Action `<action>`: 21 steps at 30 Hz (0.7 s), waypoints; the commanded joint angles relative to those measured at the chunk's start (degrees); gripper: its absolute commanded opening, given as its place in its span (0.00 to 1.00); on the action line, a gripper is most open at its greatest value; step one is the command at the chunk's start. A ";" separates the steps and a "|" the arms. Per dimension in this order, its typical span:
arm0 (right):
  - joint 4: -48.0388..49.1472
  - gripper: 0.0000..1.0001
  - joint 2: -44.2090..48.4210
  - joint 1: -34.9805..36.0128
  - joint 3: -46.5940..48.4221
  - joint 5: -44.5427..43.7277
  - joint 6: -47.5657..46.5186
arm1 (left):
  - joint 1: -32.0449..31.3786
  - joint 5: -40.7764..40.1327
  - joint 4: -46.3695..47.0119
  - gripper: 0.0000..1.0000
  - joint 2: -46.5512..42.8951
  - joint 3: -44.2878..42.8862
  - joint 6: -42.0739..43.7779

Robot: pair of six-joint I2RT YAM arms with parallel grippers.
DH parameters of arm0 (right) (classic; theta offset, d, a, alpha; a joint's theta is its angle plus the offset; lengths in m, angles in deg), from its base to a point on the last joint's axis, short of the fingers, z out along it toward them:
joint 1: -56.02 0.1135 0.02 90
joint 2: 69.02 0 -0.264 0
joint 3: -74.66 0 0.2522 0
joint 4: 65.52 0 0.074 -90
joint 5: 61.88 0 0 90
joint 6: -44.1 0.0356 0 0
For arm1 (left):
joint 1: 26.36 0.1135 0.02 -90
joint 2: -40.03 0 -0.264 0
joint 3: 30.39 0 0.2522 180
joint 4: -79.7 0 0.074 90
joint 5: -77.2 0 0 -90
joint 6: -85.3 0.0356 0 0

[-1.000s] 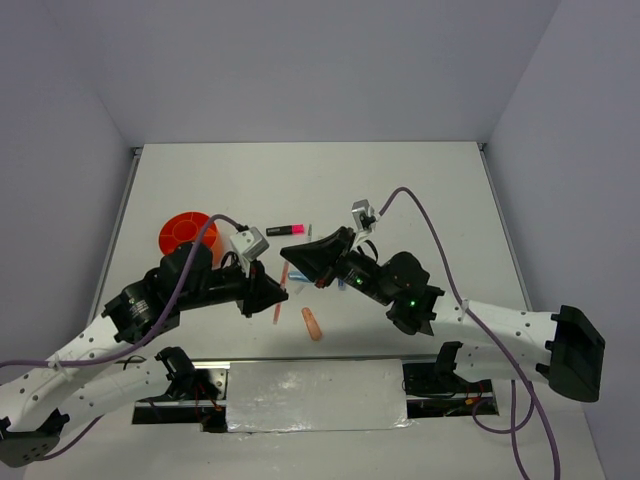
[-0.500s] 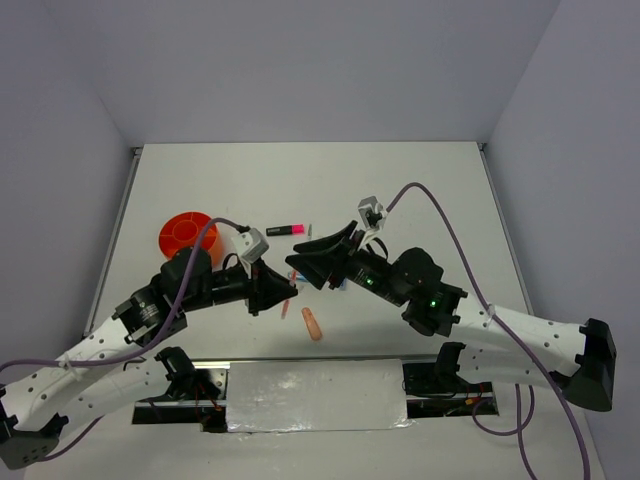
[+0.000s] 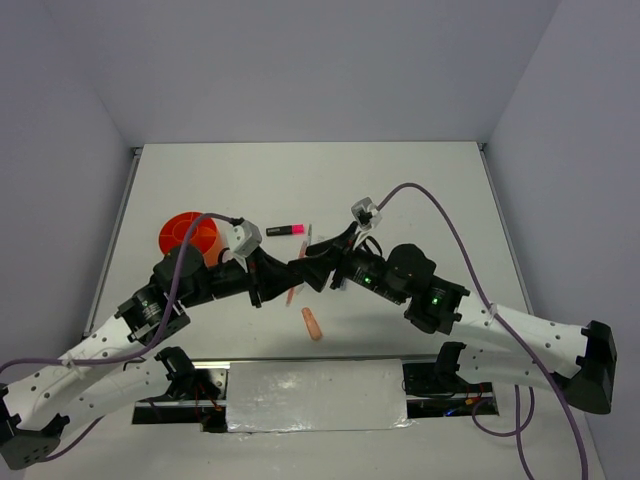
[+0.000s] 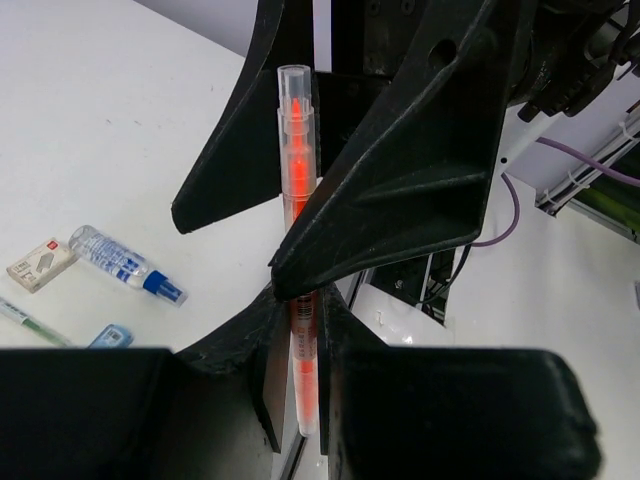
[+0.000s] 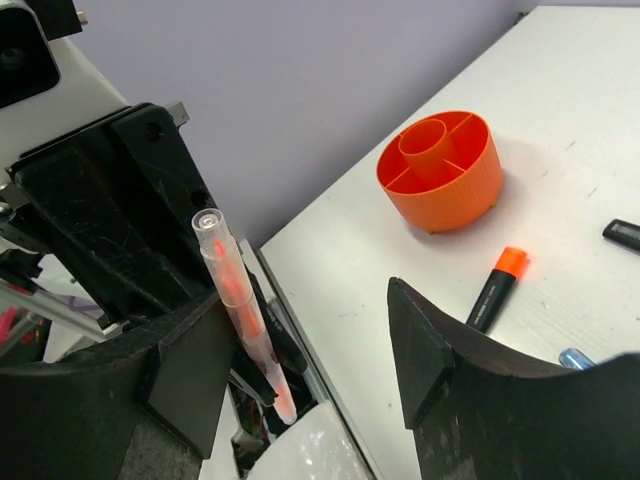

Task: Sort the stationery into containers
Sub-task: Close the pen cap on the pen.

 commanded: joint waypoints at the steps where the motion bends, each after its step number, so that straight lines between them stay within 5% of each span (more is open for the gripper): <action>1: -4.06 0.67 -0.15 -0.87 -1.23 -3.62 -0.38 | -0.13 3.65 9.70 0.00 -0.41 -1.38 -0.89; 21: 0.08 0.57 1.09 -2.11 3.60 3.14 -2.40 | -0.13 4.00 8.29 0.00 1.79 -0.86 -0.72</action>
